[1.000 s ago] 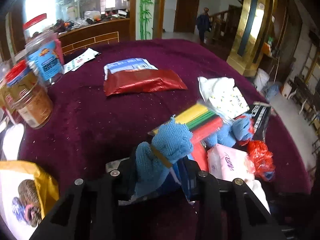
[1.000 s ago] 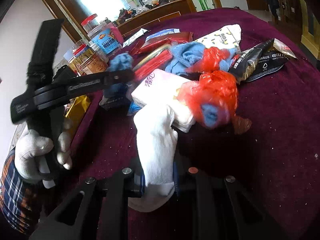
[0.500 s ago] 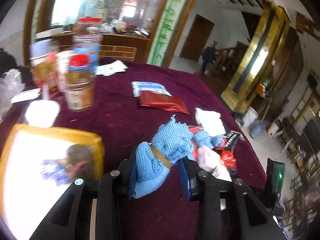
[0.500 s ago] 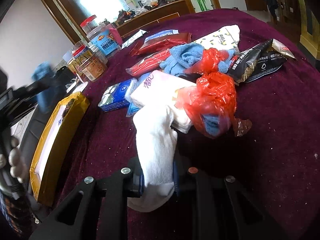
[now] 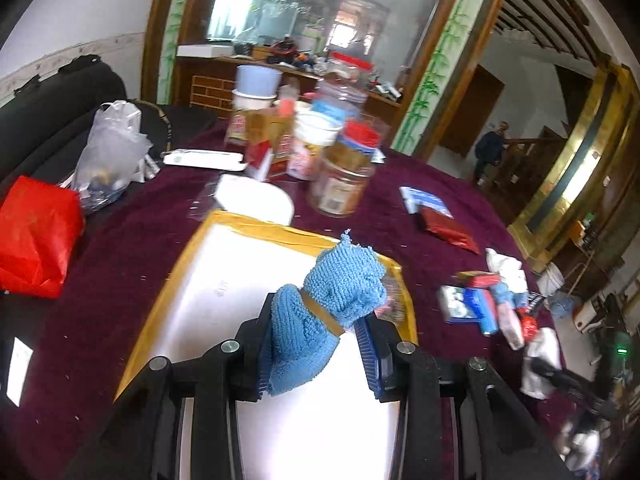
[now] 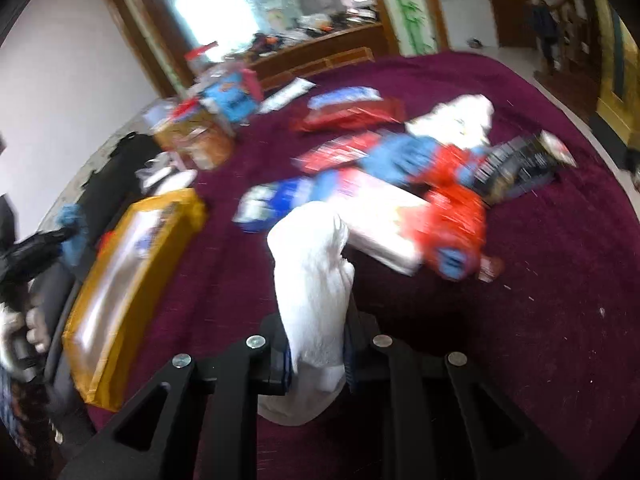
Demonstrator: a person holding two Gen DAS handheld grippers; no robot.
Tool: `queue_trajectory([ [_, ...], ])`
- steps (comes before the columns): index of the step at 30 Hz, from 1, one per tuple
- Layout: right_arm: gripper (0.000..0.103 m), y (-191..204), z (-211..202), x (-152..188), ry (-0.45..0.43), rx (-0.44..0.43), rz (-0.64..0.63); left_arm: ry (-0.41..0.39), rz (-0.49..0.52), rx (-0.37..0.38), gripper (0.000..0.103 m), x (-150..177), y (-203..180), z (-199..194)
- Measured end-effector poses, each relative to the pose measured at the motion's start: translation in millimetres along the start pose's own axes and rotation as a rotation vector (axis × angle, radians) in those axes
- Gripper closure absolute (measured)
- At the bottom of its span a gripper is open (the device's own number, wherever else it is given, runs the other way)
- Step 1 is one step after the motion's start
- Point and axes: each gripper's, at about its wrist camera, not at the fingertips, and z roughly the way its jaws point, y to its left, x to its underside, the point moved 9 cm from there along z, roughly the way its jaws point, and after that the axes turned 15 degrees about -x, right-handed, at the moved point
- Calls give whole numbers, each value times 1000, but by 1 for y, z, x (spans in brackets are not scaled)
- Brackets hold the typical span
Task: Organize soft objects
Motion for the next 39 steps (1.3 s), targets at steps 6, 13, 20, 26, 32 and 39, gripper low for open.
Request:
queue_trajectory([
  [6, 85, 93, 32, -16, 87, -115, -109, 70, -5, -17, 64, -5, 11, 41],
  [13, 85, 174, 102, -15, 217, -206, -196, 160, -17, -51, 64, -5, 16, 89],
  [20, 85, 203, 177, 0, 352, -203, -223, 224, -50, -74, 63, -8, 29, 123],
  [26, 85, 191, 208, -1, 394, -135, -209, 233, -75, -65, 53, -9, 30, 135],
  [32, 85, 179, 218, -4, 396, -73, -214, 200, -82, -31, 35, -13, 23, 127],
  [39, 56, 184, 213, -14, 341, -75, -233, 186, -188, 29, 29, -19, 33, 109],
])
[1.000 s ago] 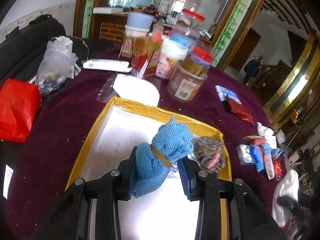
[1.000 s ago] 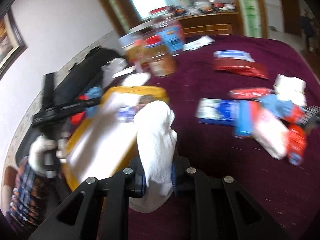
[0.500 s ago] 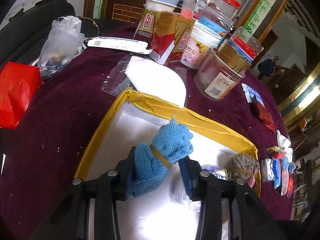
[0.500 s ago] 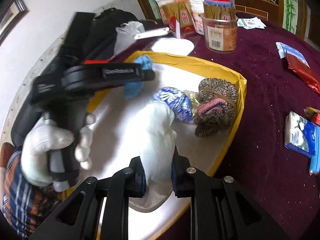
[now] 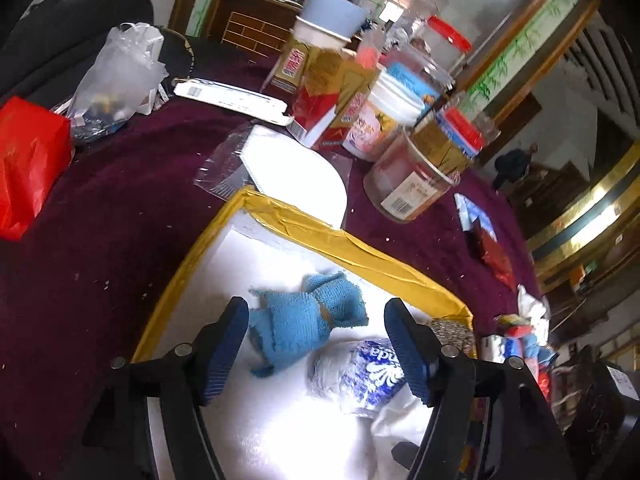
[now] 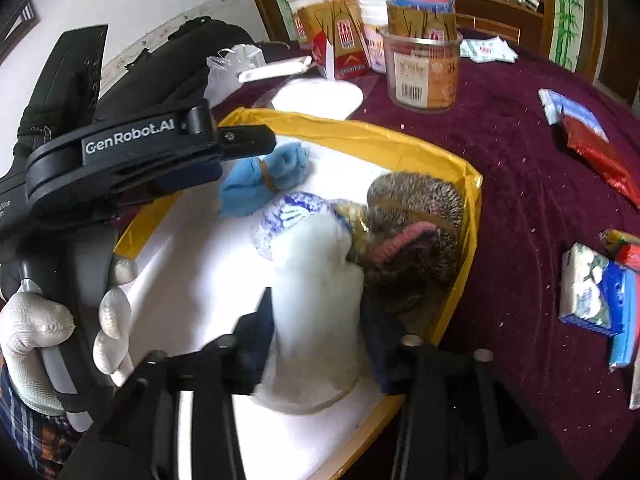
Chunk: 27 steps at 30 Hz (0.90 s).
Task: Organize soft objects
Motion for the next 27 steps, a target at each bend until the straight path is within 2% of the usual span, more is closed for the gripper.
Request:
queue_trajectory([
  [3, 55, 4, -19, -2, -48, -20, -10, -5, -35, 37, 29, 2, 2, -16],
  [5, 44, 3, -37, -1, -87, -30, -10, -4, -53, 61, 27, 7, 1, -27],
  [7, 39, -1, -56, 2, -136, -31, -8, 3, -71, 92, 24, 13, -2, -36],
  [11, 38, -21, -106, 22, -237, -12, -5, 11, -62, 162, 23, 32, -23, -61],
  [16, 37, -85, -180, 60, -354, 107, 53, -27, 89, 214, 17, 62, -79, -99],
  [19, 36, -136, -225, 84, -424, 173, 151, -40, 185, 234, 14, 83, -118, -111],
  [24, 36, -208, -280, 119, -525, 240, 310, -8, 309, 241, 14, 116, -177, -106],
  [27, 36, -238, -295, 132, -554, 251, 369, 20, 333, 241, 14, 130, -199, -98],
])
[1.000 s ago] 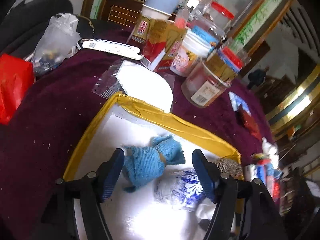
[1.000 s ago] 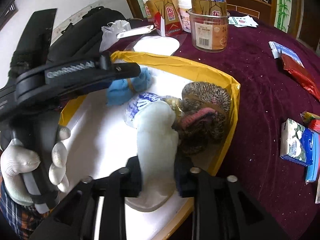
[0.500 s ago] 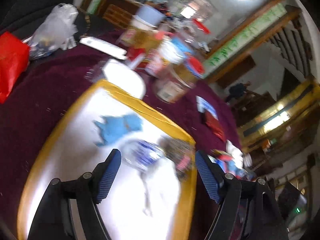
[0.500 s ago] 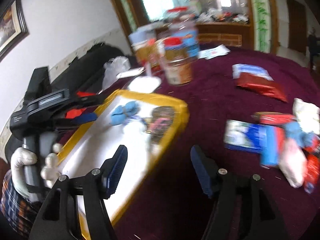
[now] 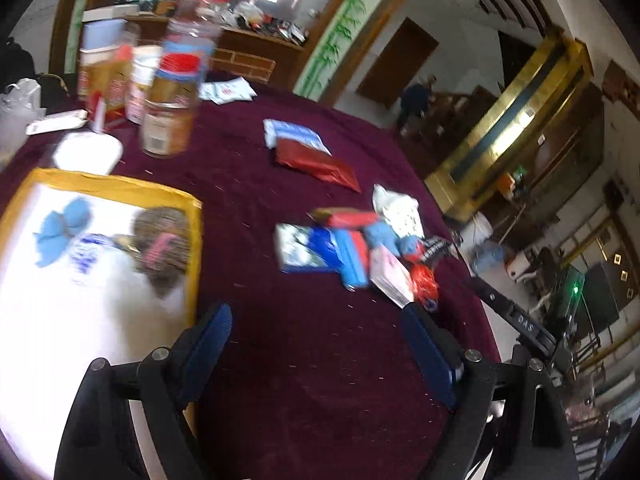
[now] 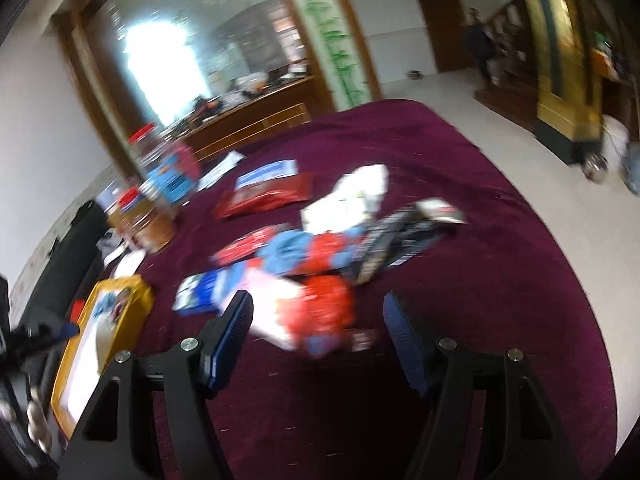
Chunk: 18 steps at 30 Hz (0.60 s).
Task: Organize soft objects
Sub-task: 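Grasp the red plastic bag from the pile with the right tool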
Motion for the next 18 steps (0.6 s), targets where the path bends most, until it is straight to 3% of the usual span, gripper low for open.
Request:
queue_trajectory([
  [4, 36, -24, 8, 0, 10, 3, 41, 45, 10, 10, 14, 15, -25, 17],
  [14, 37, -13, 69, 17, 145, -35, 31, 109, 33, -2, 14, 41, -46, 36],
  [18, 46, -19, 80, 29, 177, -53, 59, 95, 62, -5, 14, 37, -56, 38],
])
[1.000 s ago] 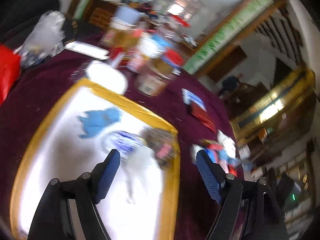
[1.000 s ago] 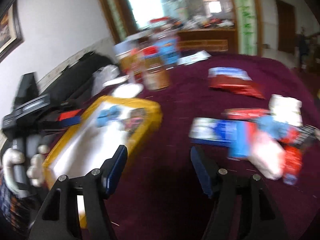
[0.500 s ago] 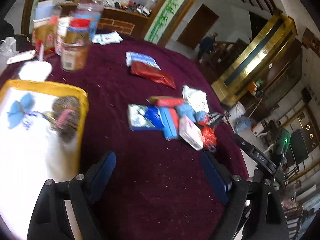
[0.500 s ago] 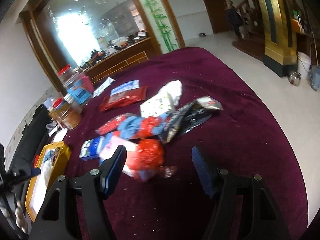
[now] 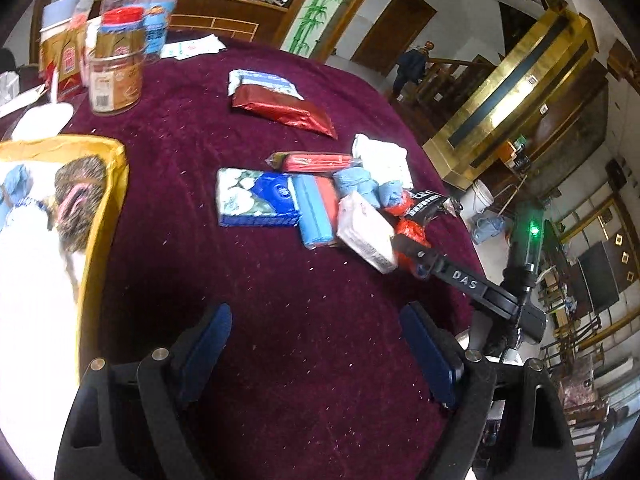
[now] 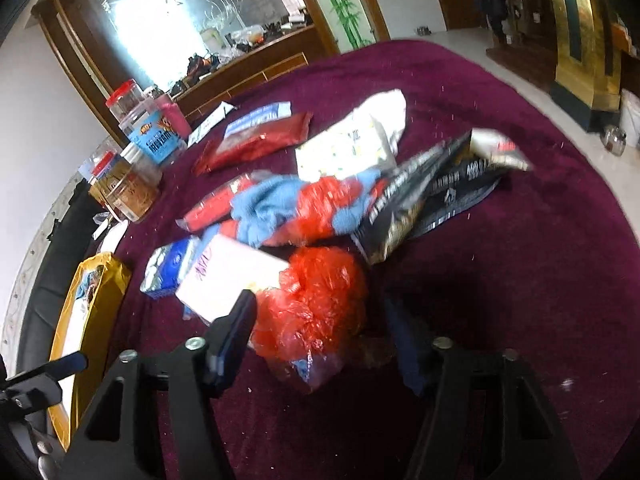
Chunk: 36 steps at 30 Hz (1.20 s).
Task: Organize soft objects
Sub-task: 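Grasp the red plastic bag from the pile with the right tool, then grasp the pink tissue pack with the left tool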
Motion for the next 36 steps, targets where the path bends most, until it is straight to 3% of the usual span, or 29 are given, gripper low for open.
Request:
queue_trajectory([
  [9, 47, -2, 2, 2, 5, -19, -7, 28, 14, -8, 14, -4, -24, 30],
  [11, 63, 1, 3, 3, 17, -26, -17, 36, 19, -15, 14, -4, -29, 37],
  [13, 65, 0, 2, 5, 24, -19, -15, 38, 28, -21, 14, -4, -34, 41],
  [20, 65, -16, -35, -10, -109, 50, 14, 28, 73, -53, 14, -14, -58, 55],
  [27, 65, -29, -32, -11, -94, 22, 82, -97, 217, -144, 14, -66, -89, 75],
  [32, 65, -39, -40, -16, -126, 31, 110, -28, 221, -170, 14, -71, -91, 110],
  [36, 65, -44, -40, -16, -128, 21, 139, -15, 338, -204, 15, -47, -101, 114],
])
